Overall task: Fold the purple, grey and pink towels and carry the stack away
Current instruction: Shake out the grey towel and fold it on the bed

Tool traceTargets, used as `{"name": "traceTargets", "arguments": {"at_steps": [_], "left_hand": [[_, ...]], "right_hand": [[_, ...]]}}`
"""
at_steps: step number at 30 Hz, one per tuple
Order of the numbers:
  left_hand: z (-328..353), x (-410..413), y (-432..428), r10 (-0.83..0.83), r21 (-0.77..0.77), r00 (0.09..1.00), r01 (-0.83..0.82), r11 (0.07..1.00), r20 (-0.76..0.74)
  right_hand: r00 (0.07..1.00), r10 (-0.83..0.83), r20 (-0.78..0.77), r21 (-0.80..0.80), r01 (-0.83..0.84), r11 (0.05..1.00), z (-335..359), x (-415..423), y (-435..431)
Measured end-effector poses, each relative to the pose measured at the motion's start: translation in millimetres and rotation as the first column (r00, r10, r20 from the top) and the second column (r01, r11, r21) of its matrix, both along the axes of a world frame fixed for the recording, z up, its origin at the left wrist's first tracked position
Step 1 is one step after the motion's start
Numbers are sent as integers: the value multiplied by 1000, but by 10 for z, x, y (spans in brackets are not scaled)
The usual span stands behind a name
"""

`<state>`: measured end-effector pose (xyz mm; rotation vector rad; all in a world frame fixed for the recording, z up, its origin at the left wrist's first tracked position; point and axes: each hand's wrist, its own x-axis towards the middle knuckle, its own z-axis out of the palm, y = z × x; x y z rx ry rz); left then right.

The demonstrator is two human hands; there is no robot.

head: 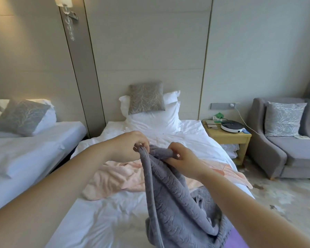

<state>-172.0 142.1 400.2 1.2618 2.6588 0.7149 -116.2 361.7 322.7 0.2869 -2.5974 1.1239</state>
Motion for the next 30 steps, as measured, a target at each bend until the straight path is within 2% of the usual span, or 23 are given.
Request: {"name": "traceTargets", "arguments": {"at_steps": [2,3,4,5,7,9,11,13,14,16,19,21,23,24,25,27,30], "left_hand": [[-84,26,-6,79,26,957,-90,996,281],[-129,41,6,96,56,887,-136,989,452],[-174,67,22,99,73,817,-170,983,568],[-217,86,47,92,89,795,-181,979,599],[-282,59,102,86,159,908,-164,974,410],[-269,26,162,114,323,970,-180,929,214],[-154,15,213,81,439,986,-139,888,147],[3,31,261,-13,466,992,-46,883,122],[86,53,282,-73,477,990,5,879,125],[246,120,311,-170,488,974,76,870,153],[464,206,322,-268,490,953,167,856,144],[584,226,272,-288,481,950,199,854,119],[673,179,135,-197,427,979,154,891,59],[691,110,50,-96,353,995,88,931,5],[695,34,-32,27,254,997,-9,967,-69],[667,-75,-133,240,124,948,-218,968,-207],[637,-167,-149,454,250,821,-385,888,-346]], "right_hand": [[998,-18,-62,-41,16,999,69,39,-37],[997,-33,-69,-41,30,999,96,60,-51],[997,-35,-70,-45,32,998,116,85,-67],[997,-25,-77,-59,21,998,132,111,-85],[997,9,-71,-79,-15,997,150,166,-85],[999,48,-5,-108,-48,993,170,230,-58],[992,103,70,-249,-83,965,195,278,-27],[997,51,56,-393,-24,919,236,263,18],[999,2,55,-414,21,910,273,246,52],[991,-4,135,-321,48,946,359,223,94],[944,124,305,-97,-99,990,448,183,71],[960,91,264,17,-99,995,503,136,25],[989,-44,141,114,27,993,597,60,85],[988,-131,81,122,121,985,678,35,146],[978,-205,33,101,201,974,769,27,200],[958,-278,-76,66,283,957,943,22,259],[887,-271,-373,128,339,932,1160,56,160]]}}
